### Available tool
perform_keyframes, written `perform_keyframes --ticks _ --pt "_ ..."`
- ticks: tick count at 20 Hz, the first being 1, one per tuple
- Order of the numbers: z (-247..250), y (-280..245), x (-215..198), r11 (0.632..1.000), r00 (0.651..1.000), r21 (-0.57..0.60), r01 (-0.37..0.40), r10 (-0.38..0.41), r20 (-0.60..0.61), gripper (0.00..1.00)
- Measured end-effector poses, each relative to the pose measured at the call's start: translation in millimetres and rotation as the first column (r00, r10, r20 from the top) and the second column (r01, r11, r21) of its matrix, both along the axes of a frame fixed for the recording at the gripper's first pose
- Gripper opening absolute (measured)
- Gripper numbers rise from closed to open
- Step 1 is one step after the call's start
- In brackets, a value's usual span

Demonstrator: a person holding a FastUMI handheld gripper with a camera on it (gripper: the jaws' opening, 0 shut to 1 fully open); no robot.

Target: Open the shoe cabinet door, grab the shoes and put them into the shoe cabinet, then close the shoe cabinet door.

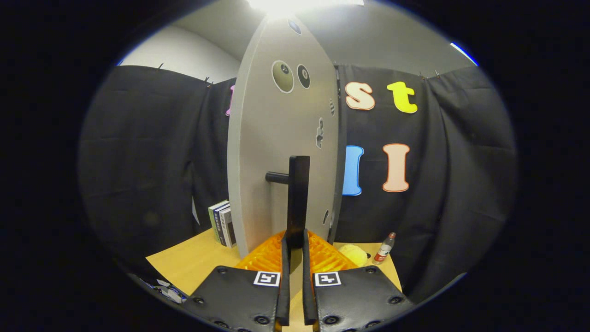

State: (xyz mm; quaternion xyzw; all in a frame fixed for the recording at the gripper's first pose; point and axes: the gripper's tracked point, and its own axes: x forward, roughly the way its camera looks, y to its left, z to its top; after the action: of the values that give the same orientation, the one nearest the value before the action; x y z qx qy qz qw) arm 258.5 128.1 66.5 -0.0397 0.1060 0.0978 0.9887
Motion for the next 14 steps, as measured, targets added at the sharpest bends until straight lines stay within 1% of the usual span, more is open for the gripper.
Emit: perform_keyframes --ticks 6,8,10,11,12,13,14 --pt "2.4 -17.1 -2.0 0.997 0.997 -0.009 0.081 -0.081 0.013 0.13" --pt "9.4 -25.7 -3.1 0.991 0.99 0.008 0.132 -0.132 0.04 0.13" --pt "15.5 -38.5 -1.9 0.98 0.977 0.023 0.2 -0.201 0.075 0.13" --pt "22.0 -41.9 -4.6 0.977 0.973 0.04 0.21 -0.213 0.089 0.13" --pt "24.1 -46.5 0.9 0.971 0.967 0.053 0.234 -0.238 0.094 0.12" --pt "28.3 -50.0 -8.2 0.967 0.963 0.064 0.246 -0.251 0.101 0.05" --pt "30.8 -44.7 -6.9 0.968 0.965 0.097 0.232 -0.242 0.104 0.03"
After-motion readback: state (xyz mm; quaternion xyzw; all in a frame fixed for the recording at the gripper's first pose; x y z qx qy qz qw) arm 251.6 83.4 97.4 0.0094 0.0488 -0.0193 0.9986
